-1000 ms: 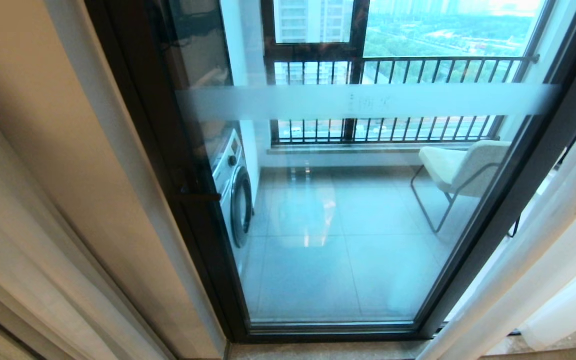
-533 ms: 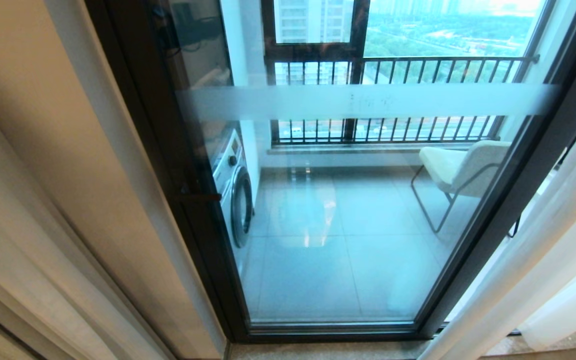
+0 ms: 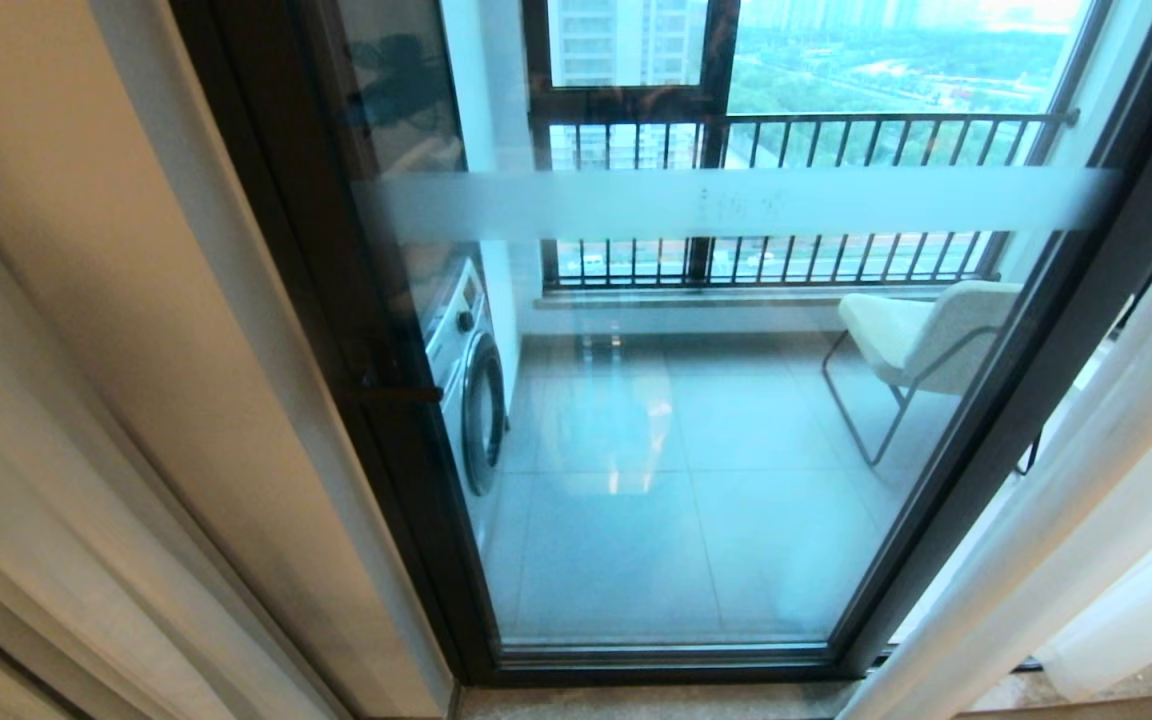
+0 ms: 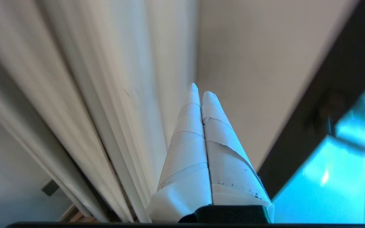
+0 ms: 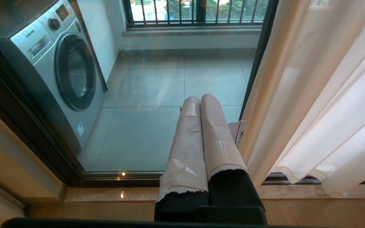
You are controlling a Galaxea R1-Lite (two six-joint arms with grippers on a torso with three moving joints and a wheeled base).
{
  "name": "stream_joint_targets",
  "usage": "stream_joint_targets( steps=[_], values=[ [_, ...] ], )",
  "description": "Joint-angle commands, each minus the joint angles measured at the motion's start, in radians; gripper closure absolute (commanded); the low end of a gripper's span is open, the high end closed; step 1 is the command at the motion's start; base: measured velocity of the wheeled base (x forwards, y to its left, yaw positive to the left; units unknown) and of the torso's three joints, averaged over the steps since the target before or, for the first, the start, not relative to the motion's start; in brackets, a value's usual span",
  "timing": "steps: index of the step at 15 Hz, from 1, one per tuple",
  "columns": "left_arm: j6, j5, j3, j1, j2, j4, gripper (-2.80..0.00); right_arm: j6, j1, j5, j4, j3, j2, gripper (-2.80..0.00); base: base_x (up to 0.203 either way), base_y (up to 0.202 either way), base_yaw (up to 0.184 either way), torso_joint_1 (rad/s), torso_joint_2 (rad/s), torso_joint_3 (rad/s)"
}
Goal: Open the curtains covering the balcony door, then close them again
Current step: Pull the inner curtains open on both sides
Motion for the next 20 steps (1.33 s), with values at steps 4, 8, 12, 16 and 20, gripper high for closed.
stream_joint_targets(
  steps=[4, 8, 12, 16, 20],
  values=[
    [0.080, -0.012, 0.406, -0.148, -0.229, -0.201, 0.00, 0.000, 0.000, 0.000, 0.000, 0.000, 0.000, 0.00, 0.000, 0.000, 0.000, 0.000, 0.00, 0.000],
    [0.139, -0.023, 0.581, -0.285, -0.428, -0.201, 0.00, 0.000, 0.000, 0.000, 0.000, 0.000, 0.000, 0.00, 0.000, 0.000, 0.000, 0.000, 0.00, 0.000],
    [0.153, -0.029, 0.593, -0.327, -0.647, 0.086, 0.00, 0.000, 0.000, 0.000, 0.000, 0.000, 0.000, 0.00, 0.000, 0.000, 0.000, 0.000, 0.00, 0.000],
    [0.147, -0.112, 0.594, -0.369, -0.818, 0.247, 0.00, 0.000, 0.000, 0.000, 0.000, 0.000, 0.000, 0.00, 0.000, 0.000, 0.000, 0.000, 0.00, 0.000],
    [0.104, -0.155, 0.594, -0.377, -0.941, 0.302, 0.00, 0.000, 0.000, 0.000, 0.000, 0.000, 0.000, 0.00, 0.000, 0.000, 0.000, 0.000, 0.00, 0.000]
  ],
)
